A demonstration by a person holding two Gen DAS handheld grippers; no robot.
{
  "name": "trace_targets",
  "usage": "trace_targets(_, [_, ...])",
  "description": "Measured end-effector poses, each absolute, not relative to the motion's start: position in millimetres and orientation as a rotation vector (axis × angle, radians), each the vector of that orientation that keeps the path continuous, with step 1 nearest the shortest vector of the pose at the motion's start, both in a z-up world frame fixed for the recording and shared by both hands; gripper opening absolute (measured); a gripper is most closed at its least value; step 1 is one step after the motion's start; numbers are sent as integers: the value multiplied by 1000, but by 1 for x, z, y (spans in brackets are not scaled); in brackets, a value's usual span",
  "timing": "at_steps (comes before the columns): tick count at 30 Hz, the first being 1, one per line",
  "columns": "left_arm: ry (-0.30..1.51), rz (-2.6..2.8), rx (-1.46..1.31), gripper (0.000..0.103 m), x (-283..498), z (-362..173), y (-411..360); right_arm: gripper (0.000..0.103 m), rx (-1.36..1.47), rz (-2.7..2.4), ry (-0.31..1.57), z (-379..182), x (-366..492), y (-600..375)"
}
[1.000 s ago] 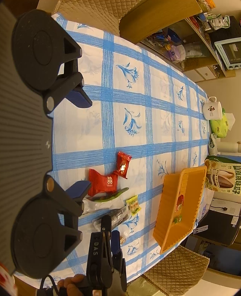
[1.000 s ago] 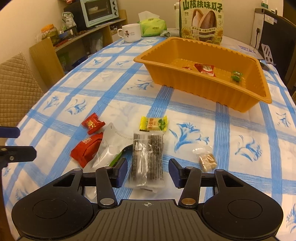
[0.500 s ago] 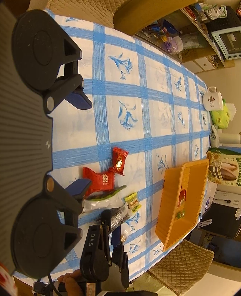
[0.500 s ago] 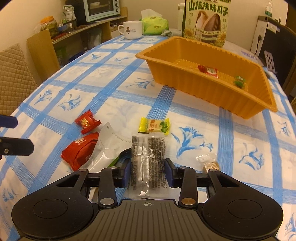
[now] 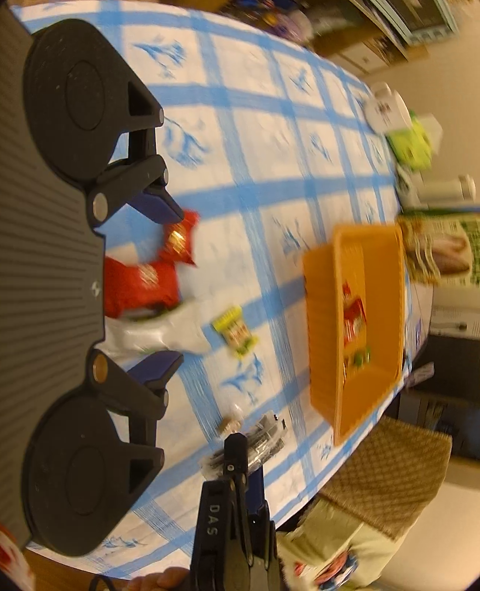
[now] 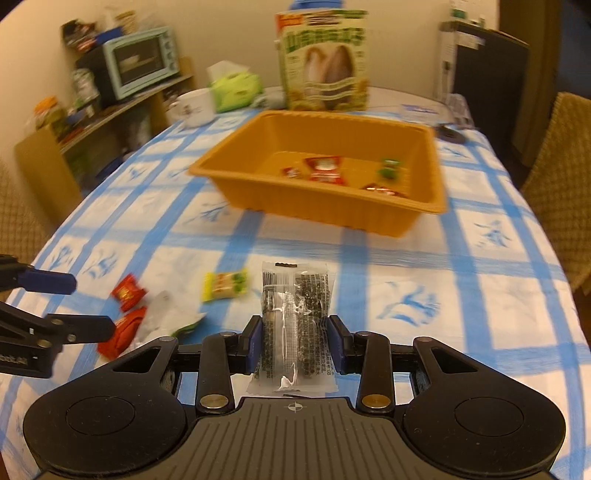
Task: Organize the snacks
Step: 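Grasp the yellow-green sweet with the left tool while the right tool grasps the dark-strip packet, then carry both held snacks over the orange tray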
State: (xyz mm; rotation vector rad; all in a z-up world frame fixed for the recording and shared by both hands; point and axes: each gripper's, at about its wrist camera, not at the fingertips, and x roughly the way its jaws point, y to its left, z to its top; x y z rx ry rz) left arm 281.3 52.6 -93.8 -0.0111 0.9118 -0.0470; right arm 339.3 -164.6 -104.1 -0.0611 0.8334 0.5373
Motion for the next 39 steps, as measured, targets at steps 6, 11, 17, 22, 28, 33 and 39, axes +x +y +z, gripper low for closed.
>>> trace_targets(6, [908, -135, 49, 67, 316, -102, 36, 38, -8, 478, 832, -98, 345, -191])
trace_targets(11, [928, -196, 137, 62, 341, -117, 25, 38, 29, 432, 838, -97, 350, -211])
trace_targets(17, [966, -227, 210, 53, 363, -135, 20, 38, 65, 380, 848, -97, 352, -231])
trace_targets(22, [987, -231, 217, 47, 377, -141, 20, 38, 89, 351, 852, -96, 354, -242])
trace_targets(28, [1000, -253, 186, 30, 385, -143, 18, 38, 95, 337, 851, -94, 356, -247])
trace_targets(33, [1002, -261, 158, 19, 385, -143, 16, 38, 95, 338, 850, -94, 358, -247])
trace_targets(39, [1000, -253, 133, 18, 383, -142, 19, 38, 89, 354, 842, -90, 358, -244])
